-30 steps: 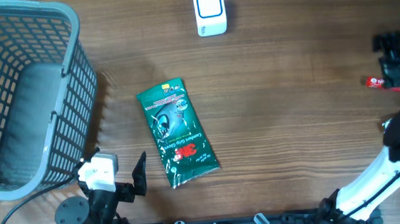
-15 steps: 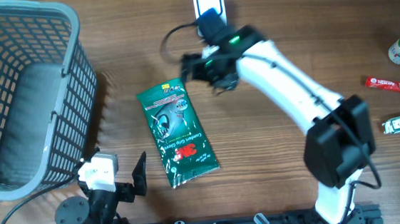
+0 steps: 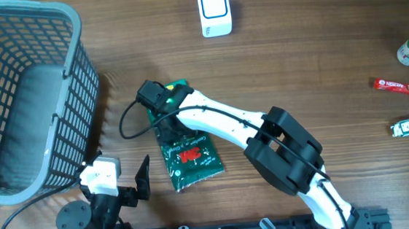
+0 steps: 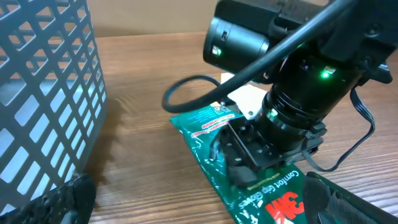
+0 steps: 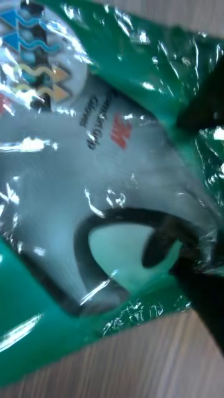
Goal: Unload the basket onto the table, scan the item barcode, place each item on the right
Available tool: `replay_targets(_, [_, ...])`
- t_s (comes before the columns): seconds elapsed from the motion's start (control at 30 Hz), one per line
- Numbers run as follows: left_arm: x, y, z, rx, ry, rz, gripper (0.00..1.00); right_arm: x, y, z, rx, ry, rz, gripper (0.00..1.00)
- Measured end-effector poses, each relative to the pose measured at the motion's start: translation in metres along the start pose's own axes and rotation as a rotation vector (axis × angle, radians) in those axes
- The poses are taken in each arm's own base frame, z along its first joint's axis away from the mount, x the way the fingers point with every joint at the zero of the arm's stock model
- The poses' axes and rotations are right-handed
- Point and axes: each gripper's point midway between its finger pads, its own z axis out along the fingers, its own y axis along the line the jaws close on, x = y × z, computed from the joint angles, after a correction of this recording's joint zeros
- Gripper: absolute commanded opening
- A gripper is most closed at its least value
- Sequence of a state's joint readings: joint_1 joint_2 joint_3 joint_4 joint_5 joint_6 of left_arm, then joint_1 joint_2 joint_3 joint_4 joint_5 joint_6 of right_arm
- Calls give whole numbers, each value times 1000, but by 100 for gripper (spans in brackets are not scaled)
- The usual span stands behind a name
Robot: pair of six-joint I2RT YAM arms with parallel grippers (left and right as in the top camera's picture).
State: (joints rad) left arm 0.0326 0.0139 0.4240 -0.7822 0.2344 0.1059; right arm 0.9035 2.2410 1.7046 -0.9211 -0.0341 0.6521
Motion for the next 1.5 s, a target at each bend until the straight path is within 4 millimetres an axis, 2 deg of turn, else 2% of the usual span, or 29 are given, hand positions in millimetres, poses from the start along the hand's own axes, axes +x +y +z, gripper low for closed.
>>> replay_targets(0.03, [0,0,0,0,0,0,100,0,-4,0,9,7,-2,7])
replay_targets(0.07, [0,0,0,0,0,0,100,0,-8,0,17,12,-9,4])
replay_targets(0.27, [0,0,0,0,0,0,100,2,-30,-3,26,79,-30,4])
replay_targets(0.33, [0,0,0,0,0,0,100,3,-25,-6,-110,143,-93,4])
replay_targets(0.4, [0,0,0,0,0,0,100,1,-19,-17,-323,205,-143,4])
replay_targets(0.43, [0,0,0,0,0,0,100,-4,-19,-25,-410,216,-144,17])
replay_targets(0.47, [0,0,0,0,0,0,100,-11,-24,-31,-469,217,-124,42])
replay_targets(0.5, [0,0,0,0,0,0,100,-18,-34,-34,-491,211,-94,62])
replay_targets(0.53, [0,0,0,0,0,0,100,-24,-47,-36,-485,207,-55,100])
replay_targets(0.6, [0,0,0,0,0,0,100,-34,-78,-33,-413,186,6,99])
replay_targets(0.67, [0,0,0,0,0,0,100,-37,-88,-29,-351,169,8,100])
replay_targets(0.8, [0,0,0,0,0,0,100,-30,-73,-22,-267,147,-71,100])
replay_targets(1.03, [0,0,0,0,0,0,100,-27,-60,-9,25,21,-241,100])
replay_targets(1.1, [0,0,0,0,0,0,100,-26,-61,-4,87,-6,-270,99])
replay_targets(1.13, [0,0,0,0,0,0,100,-25,-61,-2,101,-12,-276,92])
replay_targets(1.17, [0,0,0,0,0,0,100,-25,-62,-2,104,-12,-279,65])
replay_targets(1.2, [0,0,0,0,0,0,100,-24,-62,-1,104,-6,-290,28])
replay_targets(1.23, [0,0,0,0,0,0,100,-20,-63,-1,103,15,-312,4])
replay_targets(1.37, [0,0,0,0,0,0,100,-3,-69,-2,76,105,-344,4])
replay_targets(1.5, [0,0,0,0,0,0,100,20,-62,-8,-64,243,-317,4])
